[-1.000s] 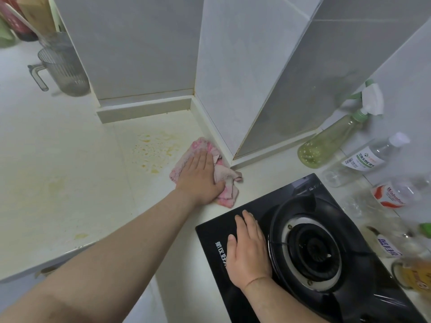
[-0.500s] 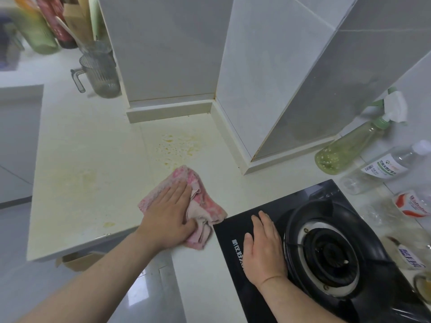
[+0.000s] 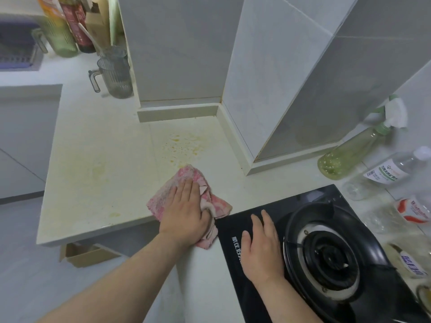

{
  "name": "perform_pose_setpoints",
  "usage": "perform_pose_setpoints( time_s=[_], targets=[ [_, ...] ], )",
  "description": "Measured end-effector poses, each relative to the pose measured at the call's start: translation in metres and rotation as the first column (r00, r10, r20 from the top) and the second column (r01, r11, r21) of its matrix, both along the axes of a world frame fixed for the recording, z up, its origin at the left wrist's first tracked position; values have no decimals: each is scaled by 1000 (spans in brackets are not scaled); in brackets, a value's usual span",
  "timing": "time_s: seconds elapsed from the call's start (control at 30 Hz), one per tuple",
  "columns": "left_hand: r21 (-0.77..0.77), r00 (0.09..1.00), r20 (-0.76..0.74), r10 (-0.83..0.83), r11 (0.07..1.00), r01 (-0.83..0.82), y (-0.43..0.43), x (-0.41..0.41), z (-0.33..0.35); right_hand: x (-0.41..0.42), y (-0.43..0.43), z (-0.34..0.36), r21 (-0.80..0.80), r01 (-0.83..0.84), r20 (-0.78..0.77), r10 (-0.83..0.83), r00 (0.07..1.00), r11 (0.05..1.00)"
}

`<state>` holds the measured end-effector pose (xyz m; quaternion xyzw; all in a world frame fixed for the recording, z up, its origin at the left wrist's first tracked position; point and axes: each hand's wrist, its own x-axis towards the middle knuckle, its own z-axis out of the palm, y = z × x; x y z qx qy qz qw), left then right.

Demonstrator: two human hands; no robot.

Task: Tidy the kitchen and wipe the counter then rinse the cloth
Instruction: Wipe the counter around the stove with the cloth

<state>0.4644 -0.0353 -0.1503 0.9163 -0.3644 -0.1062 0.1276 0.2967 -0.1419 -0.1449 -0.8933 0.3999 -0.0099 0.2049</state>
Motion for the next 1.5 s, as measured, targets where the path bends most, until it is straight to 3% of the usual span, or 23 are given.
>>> perform_pose_setpoints(
  time_s=[0.17, 0.3, 0.53, 0.73, 0.97, 1.1, 1.33, 1.5],
  targets=[
    [-21, 994, -27, 105, 994, -106, -8, 2, 1, 32, -7, 1, -99, 111, 16, -110, 994, 989],
    [-10, 991, -29, 132, 991, -133, -10, 1, 2, 58, -15, -3, -43, 250, -104, -254, 962, 967],
    [-18, 985, 1, 175, 984, -175, -15, 3, 0, 66, -25, -11, -135, -89, -41, 85, 996, 987],
    [-54, 981, 26, 194, 980, -193, -20, 9, -4, 115, -59, 3, -102, -412, 60, 419, 906, 905],
    [22, 987, 42, 157, 987, -158, -17, 12, -14, 131, -64, -3, -66, -339, -20, 338, 941, 939],
    [-10, 994, 73, 86, 996, -85, -20, 31, -16, 135, -65, -4, -23, -335, -35, 334, 942, 942],
    [-23, 994, -34, 108, 994, -109, -46, 119, -2, 134, -66, -11, -45, -338, -53, 336, 940, 940],
    [-7, 998, -50, 26, 1000, -27, -44, 173, 0, 135, -65, -11, -41, -335, -67, 332, 941, 941]
  ],
)
